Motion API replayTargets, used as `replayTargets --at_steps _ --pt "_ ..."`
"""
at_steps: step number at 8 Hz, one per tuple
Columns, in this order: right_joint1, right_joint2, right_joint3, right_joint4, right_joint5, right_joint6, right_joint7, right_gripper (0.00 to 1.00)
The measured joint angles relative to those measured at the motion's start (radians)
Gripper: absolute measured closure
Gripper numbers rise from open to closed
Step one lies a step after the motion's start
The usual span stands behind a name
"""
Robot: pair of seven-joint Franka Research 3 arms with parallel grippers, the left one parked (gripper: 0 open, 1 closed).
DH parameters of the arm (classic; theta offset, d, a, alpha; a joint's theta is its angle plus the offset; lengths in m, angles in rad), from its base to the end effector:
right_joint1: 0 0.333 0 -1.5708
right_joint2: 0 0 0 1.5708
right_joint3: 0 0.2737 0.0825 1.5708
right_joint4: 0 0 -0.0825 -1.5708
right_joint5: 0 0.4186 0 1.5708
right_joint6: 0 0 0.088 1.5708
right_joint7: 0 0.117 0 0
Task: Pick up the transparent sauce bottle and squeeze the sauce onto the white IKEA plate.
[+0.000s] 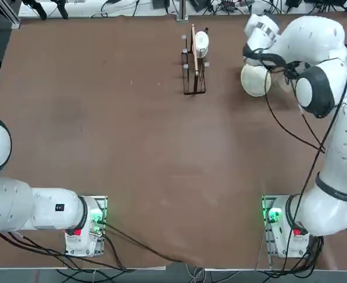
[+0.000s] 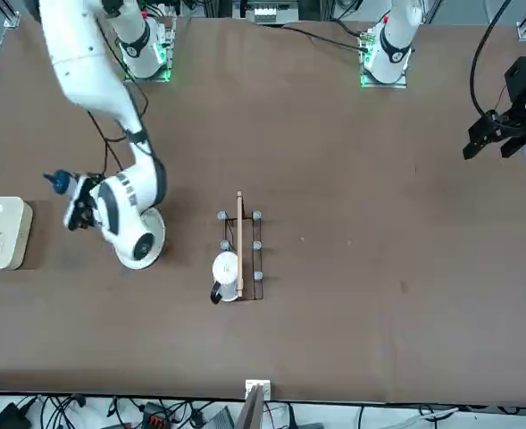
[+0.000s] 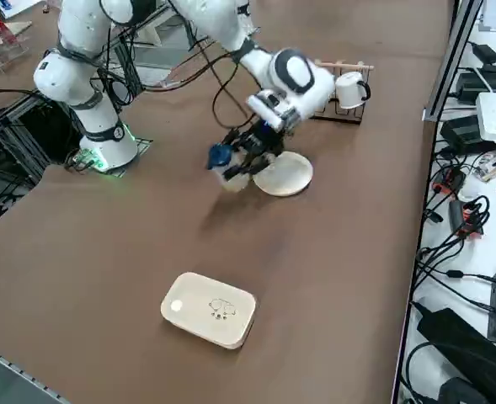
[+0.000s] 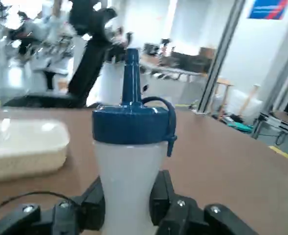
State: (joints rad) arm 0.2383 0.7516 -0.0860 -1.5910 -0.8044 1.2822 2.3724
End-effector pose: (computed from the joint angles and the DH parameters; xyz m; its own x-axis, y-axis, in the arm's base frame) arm 0.5856 -0.0079 0.1472 0.0025 -0.2832 0.9590 -0.8456 0.5113 0.1532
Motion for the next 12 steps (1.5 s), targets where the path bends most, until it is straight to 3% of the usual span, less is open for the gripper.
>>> replayTargets --at_steps 4,7,12 --pt "-0.088 -0.007 -0.061 -0.216 -0.105 0.144 0.223 0.58" --pt "-0.136 -0.061 -0.112 -0.407 -0.198 0.28 0.269 0.58" --pt "-0.193 -0.092 -0.116 -0.496 -0.252 0.357 0.303 0.58"
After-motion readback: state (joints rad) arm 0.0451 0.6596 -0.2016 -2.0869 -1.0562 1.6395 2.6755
